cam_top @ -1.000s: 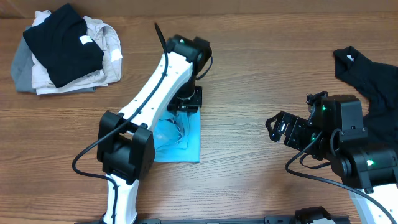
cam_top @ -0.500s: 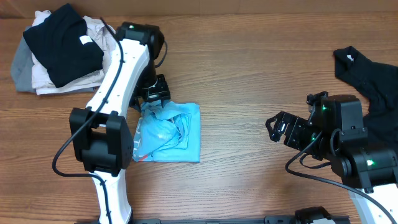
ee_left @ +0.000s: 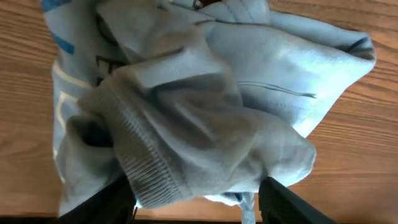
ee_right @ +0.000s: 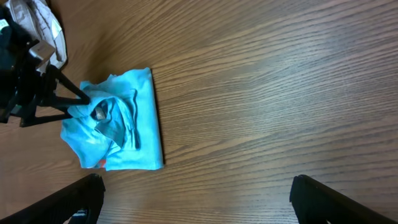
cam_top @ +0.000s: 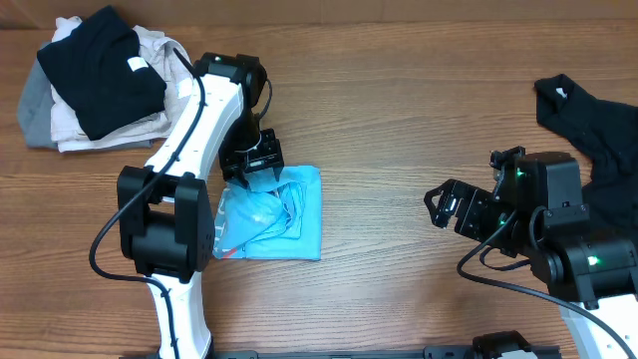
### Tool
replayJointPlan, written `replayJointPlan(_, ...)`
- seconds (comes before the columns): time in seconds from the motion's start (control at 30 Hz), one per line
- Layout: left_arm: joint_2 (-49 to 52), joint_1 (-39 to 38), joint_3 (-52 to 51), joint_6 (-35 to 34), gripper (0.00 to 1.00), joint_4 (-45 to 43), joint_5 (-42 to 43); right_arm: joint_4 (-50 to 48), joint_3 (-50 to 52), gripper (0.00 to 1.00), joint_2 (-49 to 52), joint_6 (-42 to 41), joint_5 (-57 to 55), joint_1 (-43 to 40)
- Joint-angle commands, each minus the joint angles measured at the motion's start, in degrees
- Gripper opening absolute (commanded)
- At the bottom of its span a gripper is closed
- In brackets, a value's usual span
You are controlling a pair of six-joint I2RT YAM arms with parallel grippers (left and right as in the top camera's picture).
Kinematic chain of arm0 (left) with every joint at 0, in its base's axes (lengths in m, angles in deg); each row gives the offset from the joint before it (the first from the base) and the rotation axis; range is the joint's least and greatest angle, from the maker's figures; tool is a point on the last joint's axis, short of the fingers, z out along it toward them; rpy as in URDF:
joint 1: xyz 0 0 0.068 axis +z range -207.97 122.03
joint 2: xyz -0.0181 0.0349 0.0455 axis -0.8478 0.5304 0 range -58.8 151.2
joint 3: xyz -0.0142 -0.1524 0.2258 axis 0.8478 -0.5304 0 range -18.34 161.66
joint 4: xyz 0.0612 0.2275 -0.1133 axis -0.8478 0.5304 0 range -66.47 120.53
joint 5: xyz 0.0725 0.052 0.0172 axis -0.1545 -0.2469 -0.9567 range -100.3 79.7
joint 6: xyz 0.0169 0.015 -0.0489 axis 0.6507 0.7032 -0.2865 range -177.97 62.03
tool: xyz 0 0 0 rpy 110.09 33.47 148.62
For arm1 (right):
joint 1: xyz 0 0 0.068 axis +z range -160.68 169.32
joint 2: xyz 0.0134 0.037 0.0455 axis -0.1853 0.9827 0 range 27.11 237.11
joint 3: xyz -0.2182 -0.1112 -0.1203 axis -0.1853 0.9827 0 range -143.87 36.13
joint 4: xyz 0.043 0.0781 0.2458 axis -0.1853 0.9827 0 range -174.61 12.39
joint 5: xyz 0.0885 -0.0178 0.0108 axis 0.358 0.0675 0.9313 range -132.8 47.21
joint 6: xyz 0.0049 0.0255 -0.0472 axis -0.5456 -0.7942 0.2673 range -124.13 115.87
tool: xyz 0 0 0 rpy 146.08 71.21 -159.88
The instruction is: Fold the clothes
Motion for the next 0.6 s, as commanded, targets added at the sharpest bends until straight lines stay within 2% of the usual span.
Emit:
replayJointPlan(0.0, -0.7, -0.4, -0.4, 1.1, 0.62, -0.7, 2.5, -0.4, 0.2, 1.00, -0.2, -0.2, 0.2, 0.0)
replayJointPlan(0.13, -0.7, -0.4, -0.4, 1.1, 0.53, -2.3, 2.9, -0.4, 0.2, 1.00, -0.2, -0.2, 0.2, 0.0)
replayJointPlan(0.33, -0.7, -0.5, -0.4, 1.1, 0.09, -4.9, 3.9, -0.4, 0.2, 1.00, -0.2, -0.2, 0.2, 0.0)
replayJointPlan(0.37, -0.7, -0.5, -0.4, 1.0, 0.04, -5.6, 4.3, -0.5, 0.2, 1.00, -0.2, -0.2, 0.2, 0.0)
replayJointPlan(0.57, -0.7, -2.4, -0.4, 0.5, 0.04, -14.1, 11.4, -0.8, 0.2, 1.00, -0.2, -0.2, 0.2, 0.0)
